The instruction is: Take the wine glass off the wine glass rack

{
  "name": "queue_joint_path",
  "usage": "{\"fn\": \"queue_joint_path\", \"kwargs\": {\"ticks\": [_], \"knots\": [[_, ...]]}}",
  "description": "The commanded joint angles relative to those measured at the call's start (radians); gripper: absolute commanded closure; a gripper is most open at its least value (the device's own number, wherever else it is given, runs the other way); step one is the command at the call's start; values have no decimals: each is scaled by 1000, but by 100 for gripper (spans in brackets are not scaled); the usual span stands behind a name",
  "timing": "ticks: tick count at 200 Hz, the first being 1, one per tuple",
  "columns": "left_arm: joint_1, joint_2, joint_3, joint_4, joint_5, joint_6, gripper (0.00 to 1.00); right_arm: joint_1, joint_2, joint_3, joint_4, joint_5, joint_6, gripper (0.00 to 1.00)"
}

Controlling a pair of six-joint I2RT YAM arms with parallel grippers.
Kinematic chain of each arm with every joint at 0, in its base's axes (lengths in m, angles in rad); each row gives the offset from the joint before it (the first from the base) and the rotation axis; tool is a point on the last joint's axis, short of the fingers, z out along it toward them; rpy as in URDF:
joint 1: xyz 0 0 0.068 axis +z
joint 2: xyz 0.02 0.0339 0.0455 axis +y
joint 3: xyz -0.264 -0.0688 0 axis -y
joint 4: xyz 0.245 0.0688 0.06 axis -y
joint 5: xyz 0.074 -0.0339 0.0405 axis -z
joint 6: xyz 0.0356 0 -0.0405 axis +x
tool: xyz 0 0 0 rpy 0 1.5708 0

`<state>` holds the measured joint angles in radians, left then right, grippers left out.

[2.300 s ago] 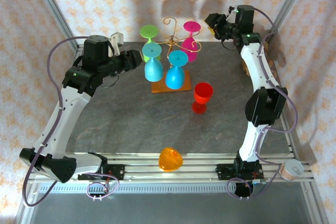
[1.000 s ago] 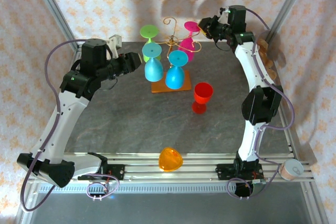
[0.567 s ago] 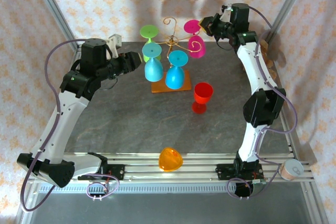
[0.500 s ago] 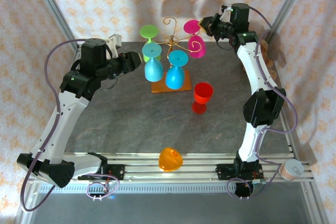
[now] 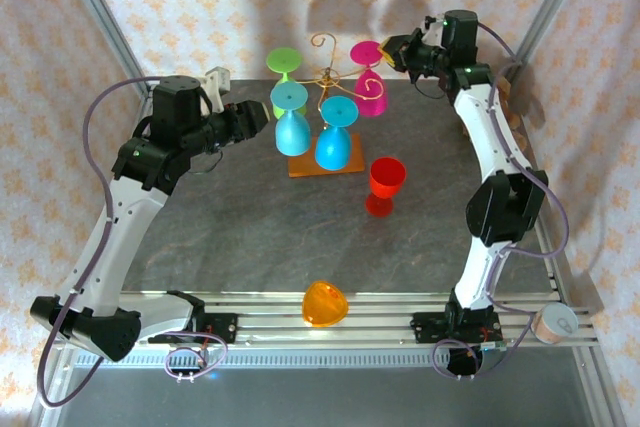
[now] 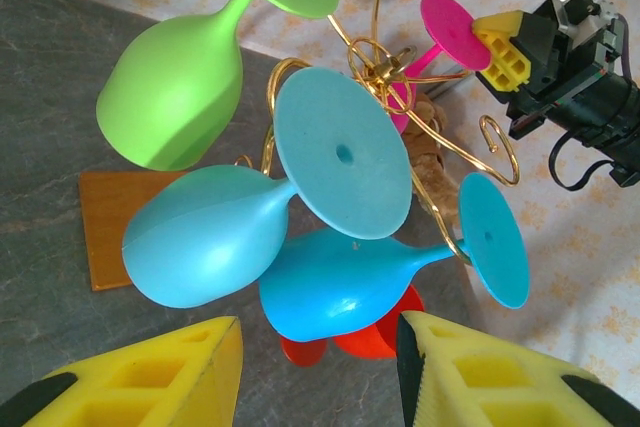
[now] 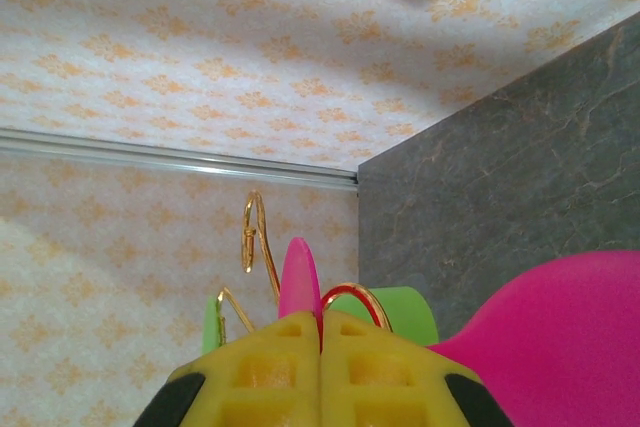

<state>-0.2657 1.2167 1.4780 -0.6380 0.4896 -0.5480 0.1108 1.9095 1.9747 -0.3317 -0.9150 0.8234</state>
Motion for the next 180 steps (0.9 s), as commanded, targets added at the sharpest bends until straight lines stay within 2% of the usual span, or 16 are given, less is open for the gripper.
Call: {"fn": "queue_joint_path", "kwargs": {"ticks": [1, 122, 180], "knots": [[11, -25, -6, 23, -9, 7, 55, -14, -70, -20, 76, -43, 50, 100], [11, -57, -40, 32, -20, 7, 55, -11, -122, -64, 31, -62, 24, 100], [12, -74, -58, 41, -26, 7, 55, 48, -61, 71, -78, -53, -41, 100]]}}
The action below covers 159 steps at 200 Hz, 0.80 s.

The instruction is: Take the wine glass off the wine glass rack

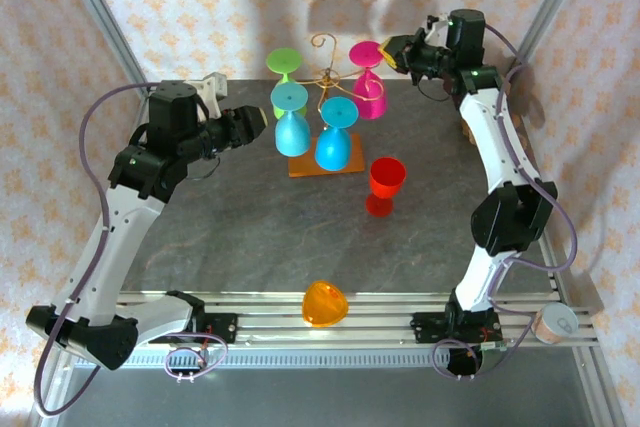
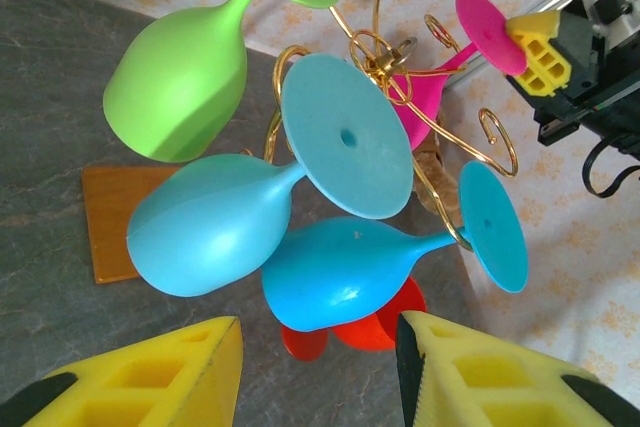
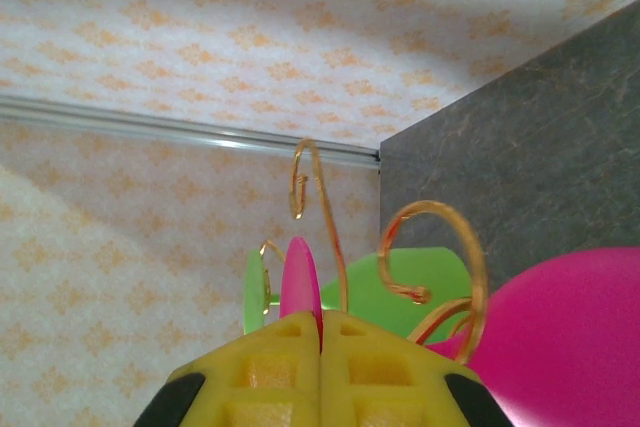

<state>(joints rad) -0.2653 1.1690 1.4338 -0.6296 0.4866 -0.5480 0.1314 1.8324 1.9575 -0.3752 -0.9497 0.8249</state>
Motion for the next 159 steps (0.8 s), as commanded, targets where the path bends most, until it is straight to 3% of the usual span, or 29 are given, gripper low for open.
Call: {"fn": "queue_joint_path", "kwargs": {"ticks": [1, 88, 159], "knots": [[11, -26, -14, 33, -23, 7, 55, 28, 17, 90, -34, -18, -42, 100], [11, -40, -15, 35, -37, 7, 55, 47, 144, 270, -55, 8, -18, 100], [12, -29, -4, 24, -45, 20, 54, 43, 326, 551, -151, 54, -9, 100]]}}
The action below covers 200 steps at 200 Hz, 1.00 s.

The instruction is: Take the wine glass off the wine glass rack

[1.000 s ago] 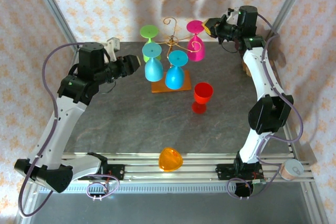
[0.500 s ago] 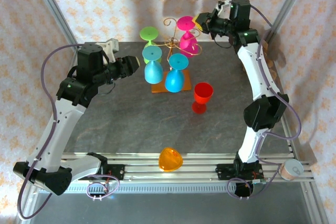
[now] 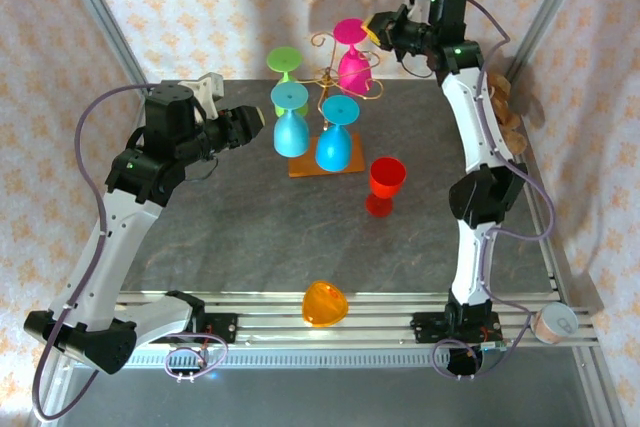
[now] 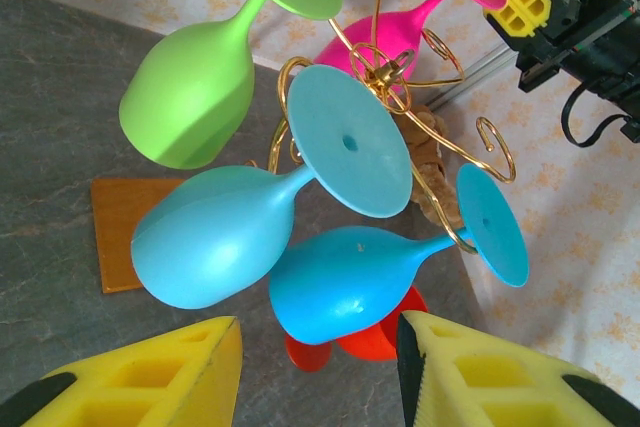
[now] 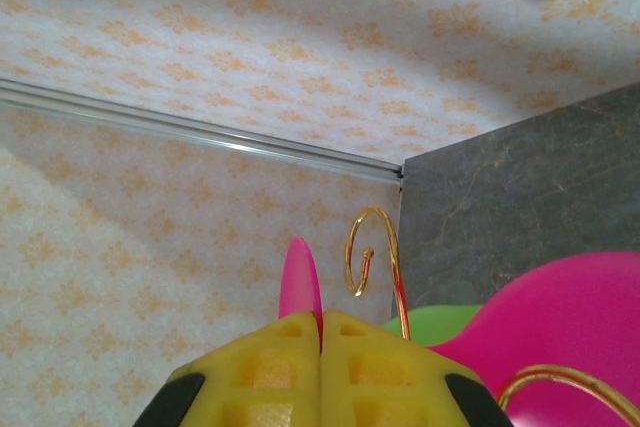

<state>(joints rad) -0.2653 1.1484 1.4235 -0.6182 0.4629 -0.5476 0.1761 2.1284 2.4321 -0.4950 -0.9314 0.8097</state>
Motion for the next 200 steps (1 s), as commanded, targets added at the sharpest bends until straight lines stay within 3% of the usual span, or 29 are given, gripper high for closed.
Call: {"fn": "queue_joint_path", "kwargs": {"ticks": [1, 119, 200], "knots": [[12, -9, 6, 13, -21, 21, 54, -2, 32, 79, -31, 36, 7, 100], [12, -9, 23, -22, -19, 47, 55, -113, 36, 89, -42, 125, 25, 100], [12, -50, 48, -163, -38, 108, 54, -170, -150, -31, -189, 172, -112, 100]]}}
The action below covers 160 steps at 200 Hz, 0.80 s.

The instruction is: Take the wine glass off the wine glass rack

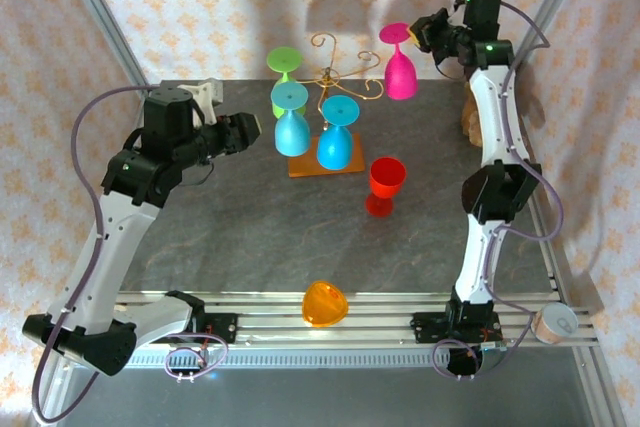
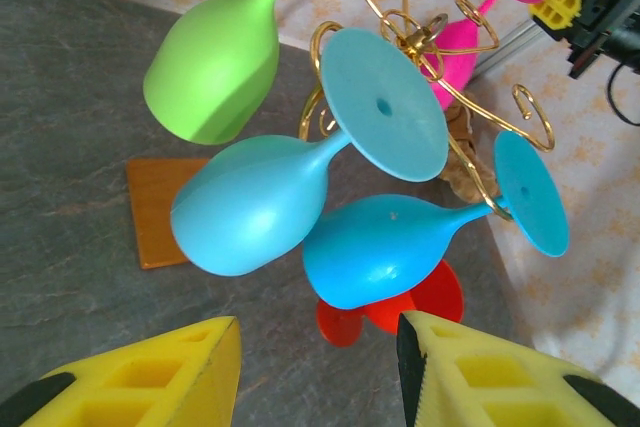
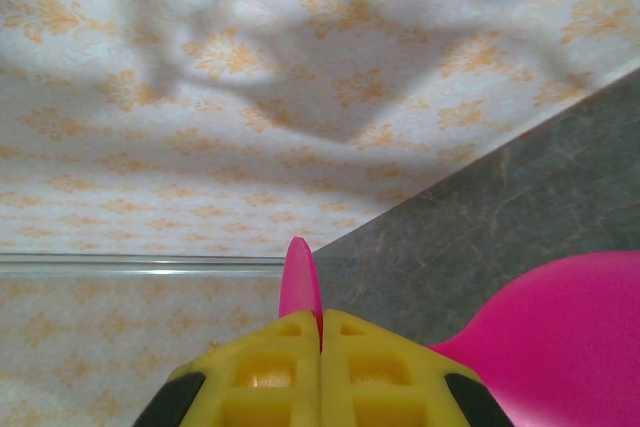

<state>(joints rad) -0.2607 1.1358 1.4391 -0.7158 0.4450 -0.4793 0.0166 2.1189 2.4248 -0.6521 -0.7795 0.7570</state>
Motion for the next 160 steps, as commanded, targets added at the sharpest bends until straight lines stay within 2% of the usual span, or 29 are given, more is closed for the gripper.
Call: {"fn": "queue_joint_path", "kwargs": {"ticks": [1, 39, 101, 130, 160], "knots": [[8, -38, 31, -67, -21, 39, 54, -10, -144, -24, -34, 21, -63, 100], [8, -60, 35, -131, -20, 57, 54, -17, -261, -56, -138, 35, -139, 100], [8, -95, 20, -222, -37, 65, 53, -18, -550, -280, -248, 99, -257, 100], [8, -113, -2, -248, -20, 75, 53, -18, -678, -452, -215, -13, -266, 100], [8, -135, -49, -254, -11, 77, 52, 3, -811, -576, -244, -21, -302, 100]]}}
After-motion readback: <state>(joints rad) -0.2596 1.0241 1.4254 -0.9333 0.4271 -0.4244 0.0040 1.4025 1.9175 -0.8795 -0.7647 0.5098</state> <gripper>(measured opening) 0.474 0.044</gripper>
